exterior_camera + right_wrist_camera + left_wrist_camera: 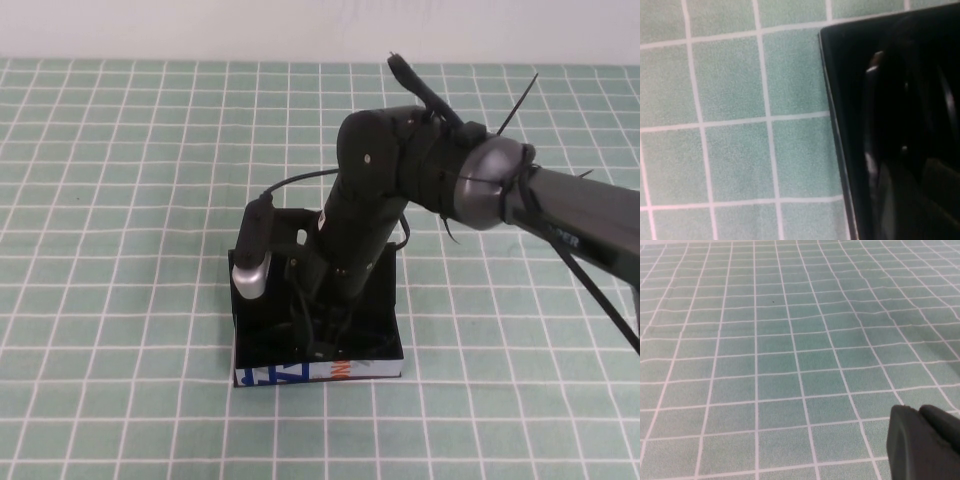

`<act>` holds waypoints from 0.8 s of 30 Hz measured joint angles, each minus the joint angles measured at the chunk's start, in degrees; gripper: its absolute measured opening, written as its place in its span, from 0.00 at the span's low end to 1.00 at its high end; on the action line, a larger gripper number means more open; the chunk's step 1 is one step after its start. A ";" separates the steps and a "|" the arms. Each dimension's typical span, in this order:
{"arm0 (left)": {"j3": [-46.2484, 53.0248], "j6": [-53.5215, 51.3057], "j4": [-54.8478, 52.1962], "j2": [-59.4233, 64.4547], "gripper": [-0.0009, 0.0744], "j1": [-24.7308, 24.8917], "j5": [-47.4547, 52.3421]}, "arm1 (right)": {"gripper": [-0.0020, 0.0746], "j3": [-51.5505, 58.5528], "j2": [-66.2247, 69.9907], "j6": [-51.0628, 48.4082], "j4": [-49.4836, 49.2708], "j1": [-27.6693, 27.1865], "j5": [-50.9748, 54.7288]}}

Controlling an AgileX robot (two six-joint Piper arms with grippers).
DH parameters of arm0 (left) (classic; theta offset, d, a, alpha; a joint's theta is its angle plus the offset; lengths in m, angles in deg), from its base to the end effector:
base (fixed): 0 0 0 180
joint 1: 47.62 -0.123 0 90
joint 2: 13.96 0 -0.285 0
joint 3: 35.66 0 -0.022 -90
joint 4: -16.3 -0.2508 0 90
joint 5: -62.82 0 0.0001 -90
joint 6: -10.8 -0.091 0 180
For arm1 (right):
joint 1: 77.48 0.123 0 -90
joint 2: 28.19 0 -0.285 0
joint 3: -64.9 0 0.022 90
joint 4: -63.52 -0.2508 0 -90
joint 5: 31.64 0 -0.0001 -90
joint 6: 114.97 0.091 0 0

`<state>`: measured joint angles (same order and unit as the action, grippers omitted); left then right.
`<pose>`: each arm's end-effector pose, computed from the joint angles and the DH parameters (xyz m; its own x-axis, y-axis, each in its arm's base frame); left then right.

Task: Return glasses to glasses case
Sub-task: Place the glasses in the glasses case

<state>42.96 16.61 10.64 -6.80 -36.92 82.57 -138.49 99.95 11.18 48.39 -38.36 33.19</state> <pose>0.0530 -0.0069 0.1746 -0.2629 0.0411 -0.9639 0.1518 0.9884 0.0008 0.3288 0.2951 0.2178 -0.0395 -0.9525 -0.3021 -0.9992 0.0369 0.0144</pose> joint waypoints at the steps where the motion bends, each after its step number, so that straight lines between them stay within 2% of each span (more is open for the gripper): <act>1: 0.00 0.00 0.00 0.00 0.01 0.00 0.00 | 0.14 0.00 0.14 0.00 0.00 0.00 0.00; 24: 0.00 0.00 0.00 0.00 0.01 0.00 0.00 | 0.13 -0.04 2.22 -0.51 -2.28 0.00 0.22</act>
<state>42.96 16.61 10.64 -6.80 -36.92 82.57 -138.53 102.17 10.67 46.11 -38.36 33.41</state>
